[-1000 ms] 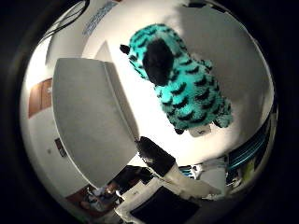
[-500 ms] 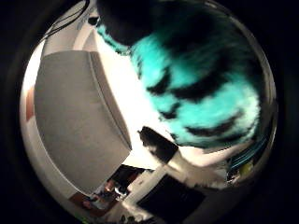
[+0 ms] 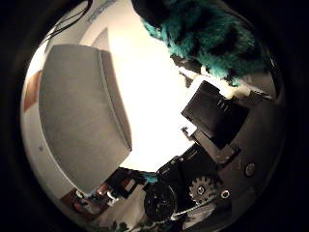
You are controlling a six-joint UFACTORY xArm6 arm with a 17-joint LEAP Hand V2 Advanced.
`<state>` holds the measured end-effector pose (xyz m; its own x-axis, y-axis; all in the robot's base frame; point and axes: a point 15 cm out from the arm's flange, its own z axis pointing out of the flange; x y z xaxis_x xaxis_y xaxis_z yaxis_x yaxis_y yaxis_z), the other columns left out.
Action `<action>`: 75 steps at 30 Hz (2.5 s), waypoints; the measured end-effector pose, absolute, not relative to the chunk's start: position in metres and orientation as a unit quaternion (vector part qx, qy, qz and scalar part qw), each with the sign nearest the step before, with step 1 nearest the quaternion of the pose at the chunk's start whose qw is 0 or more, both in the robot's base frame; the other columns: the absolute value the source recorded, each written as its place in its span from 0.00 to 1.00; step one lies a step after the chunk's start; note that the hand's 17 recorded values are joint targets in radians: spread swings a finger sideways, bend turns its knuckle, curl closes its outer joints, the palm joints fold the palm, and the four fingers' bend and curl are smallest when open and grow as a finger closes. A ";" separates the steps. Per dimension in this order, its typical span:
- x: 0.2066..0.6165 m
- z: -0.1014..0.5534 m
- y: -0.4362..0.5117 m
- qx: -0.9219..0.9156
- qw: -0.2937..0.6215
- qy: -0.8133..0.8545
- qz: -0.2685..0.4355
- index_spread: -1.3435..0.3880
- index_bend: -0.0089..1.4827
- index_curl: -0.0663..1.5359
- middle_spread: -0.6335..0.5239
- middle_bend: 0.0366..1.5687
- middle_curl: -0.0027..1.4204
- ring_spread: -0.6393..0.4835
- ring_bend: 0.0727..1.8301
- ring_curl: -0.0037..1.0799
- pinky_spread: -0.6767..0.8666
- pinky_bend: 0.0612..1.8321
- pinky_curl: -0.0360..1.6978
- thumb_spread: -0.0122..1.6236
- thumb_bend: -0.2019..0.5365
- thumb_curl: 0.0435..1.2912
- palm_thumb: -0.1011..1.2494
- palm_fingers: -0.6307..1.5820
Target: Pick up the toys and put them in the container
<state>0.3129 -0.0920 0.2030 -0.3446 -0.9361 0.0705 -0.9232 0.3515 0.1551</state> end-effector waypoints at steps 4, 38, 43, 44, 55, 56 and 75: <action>0.322 0.253 -0.101 0.574 0.057 -0.817 -0.024 0.59 0.68 0.56 0.37 0.79 0.59 0.35 0.72 0.61 0.27 0.69 0.37 0.42 0.25 0.51 0.86 0.76; 0.336 0.513 0.121 0.744 -0.023 -0.667 0.007 0.60 0.74 0.61 0.39 0.84 0.66 0.34 0.72 0.79 0.28 0.61 0.65 0.37 0.25 0.68 0.84 0.72; 0.343 0.503 0.147 0.762 -0.016 -0.647 0.003 0.60 0.73 0.62 0.39 0.83 0.67 0.34 0.71 0.80 0.28 0.59 0.66 0.37 0.25 0.69 0.84 0.73; 0.345 0.501 0.151 0.765 -0.015 -0.644 0.002 0.60 0.73 0.62 0.39 0.83 0.67 0.33 0.71 0.80 0.28 0.59 0.66 0.37 0.25 0.69 0.84 0.73; 0.358 0.490 0.190 0.787 -0.029 -0.616 0.007 0.60 0.72 0.62 0.39 0.82 0.68 0.33 0.69 0.82 0.27 0.57 0.69 0.38 0.25 0.70 0.83 0.74; 0.358 0.488 0.192 0.789 -0.027 -0.614 0.006 0.60 0.72 0.62 0.39 0.81 0.68 0.33 0.69 0.82 0.27 0.57 0.69 0.39 0.24 0.69 0.82 0.74; 0.366 0.459 0.195 0.792 0.012 -0.610 -0.011 0.51 0.18 0.36 0.48 0.30 0.37 0.59 0.41 0.43 0.64 0.35 0.48 0.74 0.24 0.26 0.49 0.35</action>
<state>0.3662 0.1954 0.4587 0.2545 -0.9671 -0.0029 -0.9665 -0.2544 0.0337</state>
